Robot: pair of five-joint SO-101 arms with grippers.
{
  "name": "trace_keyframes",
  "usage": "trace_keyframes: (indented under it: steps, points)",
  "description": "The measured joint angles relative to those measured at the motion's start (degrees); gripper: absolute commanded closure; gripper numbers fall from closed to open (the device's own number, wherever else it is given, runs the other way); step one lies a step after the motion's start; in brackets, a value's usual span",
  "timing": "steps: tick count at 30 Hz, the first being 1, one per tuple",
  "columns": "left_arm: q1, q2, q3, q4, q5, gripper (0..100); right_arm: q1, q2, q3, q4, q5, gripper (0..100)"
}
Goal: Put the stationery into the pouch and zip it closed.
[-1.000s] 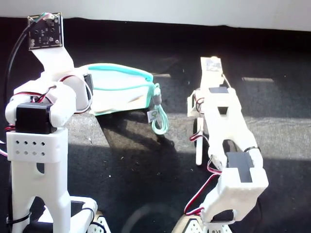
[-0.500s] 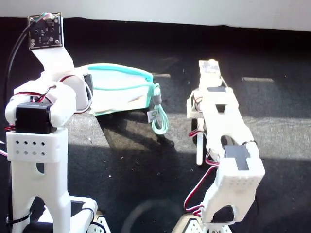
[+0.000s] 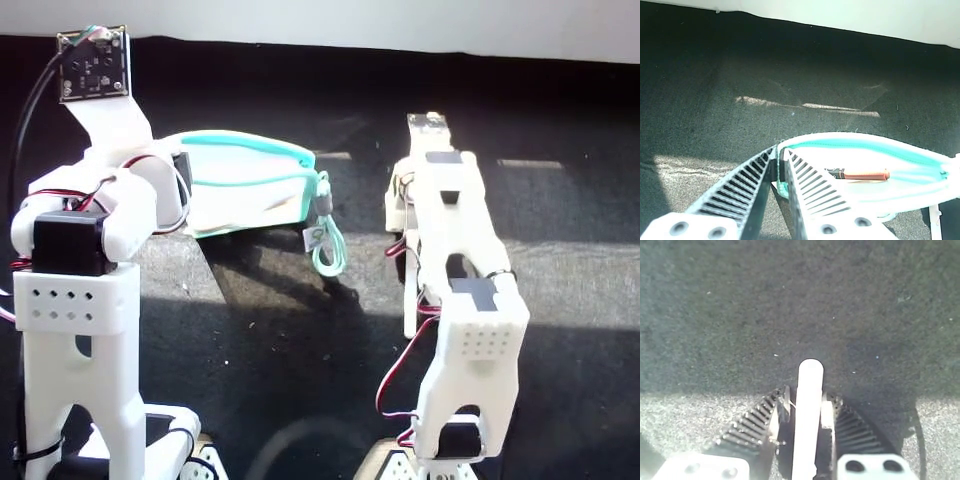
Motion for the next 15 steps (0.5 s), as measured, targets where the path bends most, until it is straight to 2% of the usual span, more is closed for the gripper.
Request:
trace_keyframes:
  steps: [8, 15]
  points:
    - [0.0, 0.0, 0.0, 0.0, 0.0, 99, -0.35, -4.92, -1.23, 2.81, 0.0, 99.3]
    - [0.0, 0.0, 0.0, 0.0, 0.0, 99, -0.26, -27.16, -1.23, 5.01, 0.0, 99.3]
